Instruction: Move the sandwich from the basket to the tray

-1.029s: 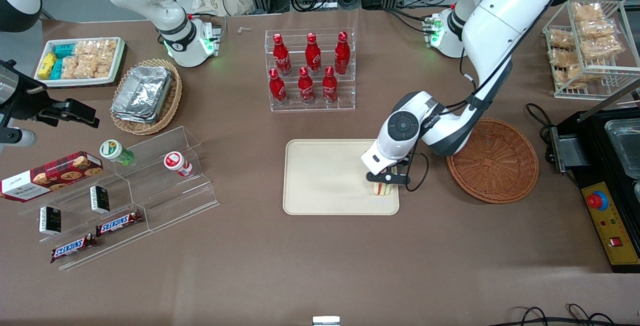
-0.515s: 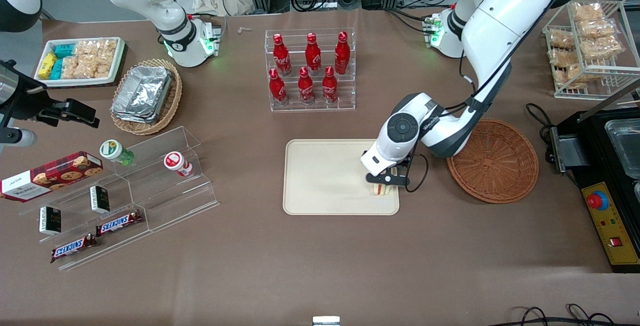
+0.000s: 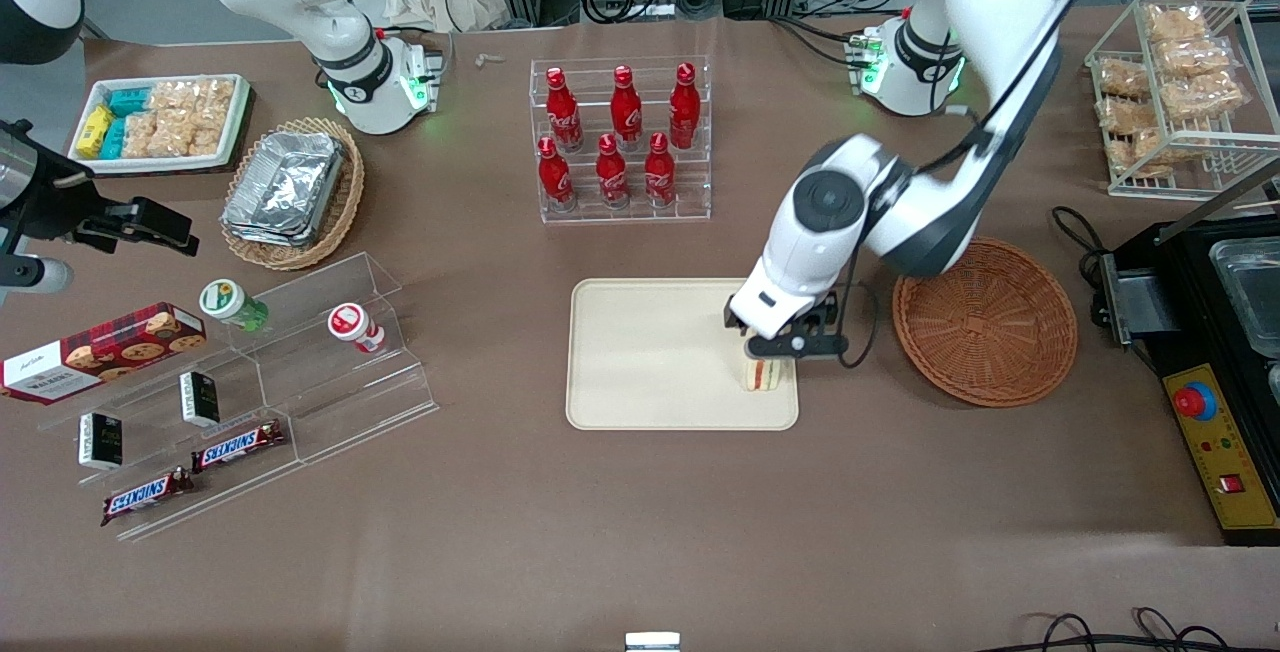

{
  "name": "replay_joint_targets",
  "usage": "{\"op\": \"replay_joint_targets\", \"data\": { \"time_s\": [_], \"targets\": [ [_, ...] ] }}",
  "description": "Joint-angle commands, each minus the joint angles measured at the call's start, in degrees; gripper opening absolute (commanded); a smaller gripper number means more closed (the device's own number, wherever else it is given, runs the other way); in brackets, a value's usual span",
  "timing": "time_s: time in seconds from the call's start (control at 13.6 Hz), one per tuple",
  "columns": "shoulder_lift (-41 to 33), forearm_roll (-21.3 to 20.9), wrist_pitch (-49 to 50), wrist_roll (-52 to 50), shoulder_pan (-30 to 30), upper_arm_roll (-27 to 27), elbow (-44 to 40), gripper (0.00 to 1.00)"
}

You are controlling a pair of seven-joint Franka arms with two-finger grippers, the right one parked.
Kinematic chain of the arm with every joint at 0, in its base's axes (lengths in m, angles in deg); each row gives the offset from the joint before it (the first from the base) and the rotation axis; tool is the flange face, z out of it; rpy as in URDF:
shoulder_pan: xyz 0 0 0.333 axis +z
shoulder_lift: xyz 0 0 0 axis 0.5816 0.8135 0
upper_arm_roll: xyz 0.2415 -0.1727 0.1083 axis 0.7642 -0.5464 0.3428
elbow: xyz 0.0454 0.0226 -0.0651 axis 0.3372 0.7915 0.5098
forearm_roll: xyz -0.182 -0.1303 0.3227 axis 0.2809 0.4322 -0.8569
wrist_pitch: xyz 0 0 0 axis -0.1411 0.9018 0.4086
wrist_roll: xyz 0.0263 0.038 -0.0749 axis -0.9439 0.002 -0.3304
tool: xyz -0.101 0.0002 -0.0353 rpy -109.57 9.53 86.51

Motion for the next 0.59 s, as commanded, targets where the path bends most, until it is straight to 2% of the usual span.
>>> {"op": "replay_joint_targets", "data": {
  "time_s": [0.0,0.22,0.37,0.51],
  "targets": [
    [-8.55,7.09,2.25,0.64,0.69,0.3,1.3,1.0],
    [-14.62,14.03,11.09,8.34,0.95,4.15,0.25,1.0],
    [-18.66,19.04,17.52,17.65,0.69,9.41,-0.02,1.0],
    [-22.09,21.87,22.36,24.78,0.25,15.4,0.07,1.0]
  ]
}}
